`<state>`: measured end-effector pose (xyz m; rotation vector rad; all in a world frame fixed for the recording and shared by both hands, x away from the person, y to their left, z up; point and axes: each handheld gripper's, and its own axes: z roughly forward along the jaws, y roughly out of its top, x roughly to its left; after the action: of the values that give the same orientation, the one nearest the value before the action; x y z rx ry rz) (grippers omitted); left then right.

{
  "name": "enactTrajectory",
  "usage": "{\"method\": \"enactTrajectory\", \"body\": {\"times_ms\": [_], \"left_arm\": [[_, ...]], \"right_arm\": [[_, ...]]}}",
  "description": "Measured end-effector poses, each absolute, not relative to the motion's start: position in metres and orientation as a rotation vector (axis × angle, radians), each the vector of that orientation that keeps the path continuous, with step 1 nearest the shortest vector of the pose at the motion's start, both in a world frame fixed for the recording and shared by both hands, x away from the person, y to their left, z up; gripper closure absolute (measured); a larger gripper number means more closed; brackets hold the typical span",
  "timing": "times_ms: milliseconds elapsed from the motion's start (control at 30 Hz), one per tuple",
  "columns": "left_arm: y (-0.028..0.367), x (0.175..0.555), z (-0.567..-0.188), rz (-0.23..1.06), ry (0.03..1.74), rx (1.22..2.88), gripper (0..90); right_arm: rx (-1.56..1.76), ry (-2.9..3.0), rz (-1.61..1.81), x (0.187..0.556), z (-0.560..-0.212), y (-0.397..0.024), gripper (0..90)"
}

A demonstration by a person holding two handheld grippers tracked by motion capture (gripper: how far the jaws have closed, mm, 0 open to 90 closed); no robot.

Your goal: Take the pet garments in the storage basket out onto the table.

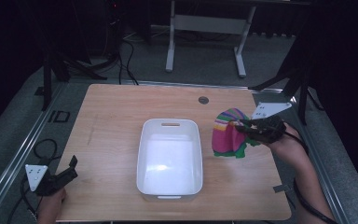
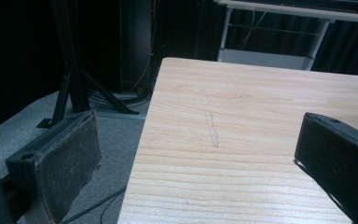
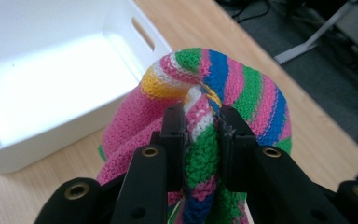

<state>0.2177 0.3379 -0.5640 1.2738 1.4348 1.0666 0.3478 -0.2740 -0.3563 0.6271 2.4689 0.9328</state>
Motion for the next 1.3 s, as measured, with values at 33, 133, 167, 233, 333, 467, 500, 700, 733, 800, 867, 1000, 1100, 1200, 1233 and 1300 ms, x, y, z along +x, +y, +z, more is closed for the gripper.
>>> {"method": "enactTrajectory", "body": {"times_ms": [33,133,167,233,333,467,500,700,733,800,867,1000,1100,1200,1233,1300], "left_arm": [[0.338,0.218,-0.564,1.066,1.435,1.273,0.9],[0.338,0.218,-0.564,1.066,1.434,1.273,0.9],[0.338,0.218,-0.564,1.065,1.434,1.274,0.9],[0.338,0.218,-0.564,1.065,1.433,1.274,0.9],[0.338,0.218,-0.564,1.066,1.433,1.277,0.9],[0.338,0.218,-0.564,1.066,1.435,1.277,0.9],[0.338,0.218,-0.564,1.067,1.436,1.276,0.9],[0.338,0.218,-0.564,1.068,1.437,1.277,0.9],[0.338,0.218,-0.564,1.068,1.437,1.278,0.9],[0.337,0.218,-0.564,1.068,1.437,1.278,0.9],[0.338,0.218,-0.564,1.068,1.438,1.278,0.9],[0.337,0.218,-0.564,1.068,1.437,1.278,0.9],[0.337,0.218,-0.564,1.067,1.436,1.279,0.9],[0.337,0.218,-0.564,1.065,1.436,1.278,0.9],[0.338,0.218,-0.564,1.065,1.436,1.279,0.9],[0.337,0.218,-0.564,1.065,1.435,1.278,0.9]], "right_arm": [[0.631,2.476,0.926,0.349,-0.363,-0.274,74.1],[0.655,2.497,0.915,0.354,-0.38,-0.273,74.1],[0.668,2.505,0.915,0.356,-0.385,-0.273,74.2],[0.688,2.514,0.912,0.359,-0.395,-0.274,74.1],[0.718,2.523,0.908,0.364,-0.411,-0.276,74.1],[0.752,2.541,0.876,0.371,-0.435,-0.276,74.1],[0.762,2.544,0.865,0.372,-0.441,-0.276,74.1],[0.813,2.573,0.846,0.379,-0.473,-0.275,73.8],[0.824,2.576,0.834,0.38,-0.479,-0.274,73.8],[0.842,2.584,0.818,0.382,-0.489,-0.273,73.7],[0.86,2.587,0.82,0.385,-0.497,-0.271,73.6],[0.893,2.581,0.827,0.389,-0.508,-0.267,73.4],[0.911,2.573,0.842,0.392,-0.518,-0.262,73.2],[0.924,2.567,0.853,0.395,-0.526,-0.258,72.8],[0.934,2.561,0.863,0.396,-0.528,-0.257,72.6],[0.939,2.558,0.872,0.396,-0.531,-0.256,71.8]]}}
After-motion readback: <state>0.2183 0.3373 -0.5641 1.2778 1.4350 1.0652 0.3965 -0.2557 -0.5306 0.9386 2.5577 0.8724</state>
